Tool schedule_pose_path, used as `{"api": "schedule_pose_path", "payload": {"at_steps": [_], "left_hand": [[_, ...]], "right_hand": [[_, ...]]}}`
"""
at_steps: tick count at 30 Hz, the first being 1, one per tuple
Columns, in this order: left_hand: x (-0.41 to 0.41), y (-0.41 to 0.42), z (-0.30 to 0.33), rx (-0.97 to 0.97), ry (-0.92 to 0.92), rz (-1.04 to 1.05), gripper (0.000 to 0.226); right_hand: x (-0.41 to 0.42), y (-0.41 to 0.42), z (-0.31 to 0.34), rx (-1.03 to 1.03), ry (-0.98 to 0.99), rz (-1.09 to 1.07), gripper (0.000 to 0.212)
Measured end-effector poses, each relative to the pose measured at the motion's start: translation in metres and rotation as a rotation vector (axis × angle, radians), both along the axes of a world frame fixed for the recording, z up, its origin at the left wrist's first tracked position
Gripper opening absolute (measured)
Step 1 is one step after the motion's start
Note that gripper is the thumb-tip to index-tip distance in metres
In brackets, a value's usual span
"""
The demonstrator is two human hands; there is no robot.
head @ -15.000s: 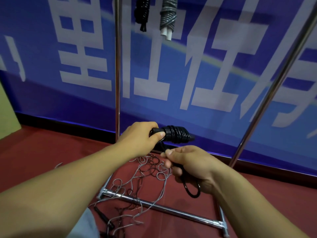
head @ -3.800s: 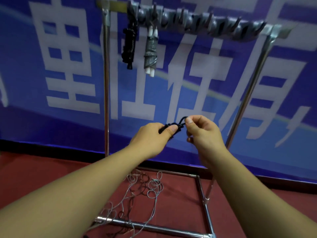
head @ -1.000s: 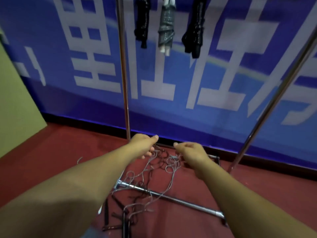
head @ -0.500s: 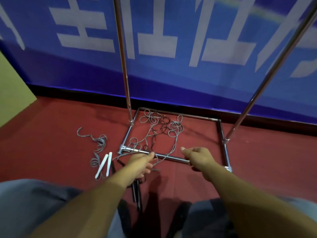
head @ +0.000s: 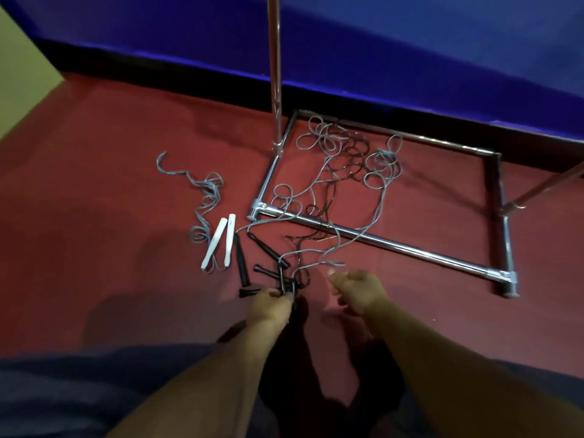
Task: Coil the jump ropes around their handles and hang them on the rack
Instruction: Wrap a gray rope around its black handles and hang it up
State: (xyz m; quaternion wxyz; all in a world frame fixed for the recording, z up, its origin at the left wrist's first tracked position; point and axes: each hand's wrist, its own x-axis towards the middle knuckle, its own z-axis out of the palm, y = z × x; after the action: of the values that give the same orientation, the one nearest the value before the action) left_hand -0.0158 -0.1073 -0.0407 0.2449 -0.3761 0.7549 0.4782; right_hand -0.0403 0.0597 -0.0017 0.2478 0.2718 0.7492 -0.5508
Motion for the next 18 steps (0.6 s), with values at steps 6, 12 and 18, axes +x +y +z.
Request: {"api": "schedule_pose_path", "payload": {"at_steps": [6, 12, 18], "left_hand": [[0.004, 0.010, -0.045, -0.013, -0.092, 0.008, 0.032], [-0.004, 0.026, -0.071, 0.054, -0.079, 0.012, 0.028], [0.007, 0.031, -0.072, 0.147, -0.036, 0.045, 0.017]], "right_hand": [[0.018, -0.018, -0.075, -0.069, -0.214, -0.063, 0.035], [0.031, -0.035, -0.097, -0.315, -0.445, -0.182, 0.059], [0.033, -0.029, -0.099, -0.401, -0.460, -0.264, 0.081]]}}
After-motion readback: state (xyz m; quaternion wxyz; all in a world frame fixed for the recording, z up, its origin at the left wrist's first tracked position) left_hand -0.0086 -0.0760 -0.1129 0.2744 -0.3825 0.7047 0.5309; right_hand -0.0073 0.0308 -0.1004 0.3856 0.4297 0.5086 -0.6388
